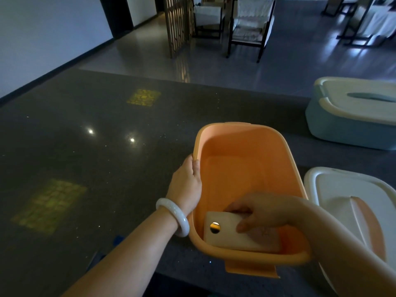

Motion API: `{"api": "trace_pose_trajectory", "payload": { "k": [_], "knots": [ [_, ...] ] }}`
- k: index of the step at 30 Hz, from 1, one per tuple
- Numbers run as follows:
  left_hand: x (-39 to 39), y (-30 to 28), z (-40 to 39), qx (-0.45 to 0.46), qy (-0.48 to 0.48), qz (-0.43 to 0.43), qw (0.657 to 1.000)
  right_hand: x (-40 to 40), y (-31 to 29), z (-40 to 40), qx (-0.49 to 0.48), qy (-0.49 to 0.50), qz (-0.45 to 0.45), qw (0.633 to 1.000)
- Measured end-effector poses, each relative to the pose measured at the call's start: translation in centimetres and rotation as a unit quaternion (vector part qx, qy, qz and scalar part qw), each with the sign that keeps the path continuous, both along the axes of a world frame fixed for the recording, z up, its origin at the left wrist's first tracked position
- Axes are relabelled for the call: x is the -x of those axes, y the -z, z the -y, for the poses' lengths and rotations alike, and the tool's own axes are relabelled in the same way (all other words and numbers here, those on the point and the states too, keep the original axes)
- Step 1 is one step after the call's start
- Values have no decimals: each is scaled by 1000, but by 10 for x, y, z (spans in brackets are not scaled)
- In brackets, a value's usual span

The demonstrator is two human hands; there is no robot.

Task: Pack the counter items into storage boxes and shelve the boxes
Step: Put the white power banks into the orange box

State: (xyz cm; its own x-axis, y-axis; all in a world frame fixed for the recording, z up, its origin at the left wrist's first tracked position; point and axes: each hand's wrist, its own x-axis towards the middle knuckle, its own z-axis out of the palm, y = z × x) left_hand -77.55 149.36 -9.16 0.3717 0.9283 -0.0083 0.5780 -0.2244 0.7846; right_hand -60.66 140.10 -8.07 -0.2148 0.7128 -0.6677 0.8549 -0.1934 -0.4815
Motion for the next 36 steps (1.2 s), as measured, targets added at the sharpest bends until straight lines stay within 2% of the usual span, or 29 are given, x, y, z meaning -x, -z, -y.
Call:
{"api": "trace_pose_trajectory", "payload": {
  "k": [22, 27, 32, 36],
  "knots": [
    [0, -3, 0, 45, 11, -5, 999, -3, 11, -3, 17, 8, -24, 1000],
    [6, -10, -4, 66, 52, -15, 996, -2, 7, -3, 14, 18, -17, 1000],
    [45, -23, -11, 55, 56, -3, 997, 1, -13, -8, -76, 76, 40, 993],
    [111, -33, -13, 31, 15, 17, 999, 31, -46, -30, -228, 130, 100, 960]
  ]
}}
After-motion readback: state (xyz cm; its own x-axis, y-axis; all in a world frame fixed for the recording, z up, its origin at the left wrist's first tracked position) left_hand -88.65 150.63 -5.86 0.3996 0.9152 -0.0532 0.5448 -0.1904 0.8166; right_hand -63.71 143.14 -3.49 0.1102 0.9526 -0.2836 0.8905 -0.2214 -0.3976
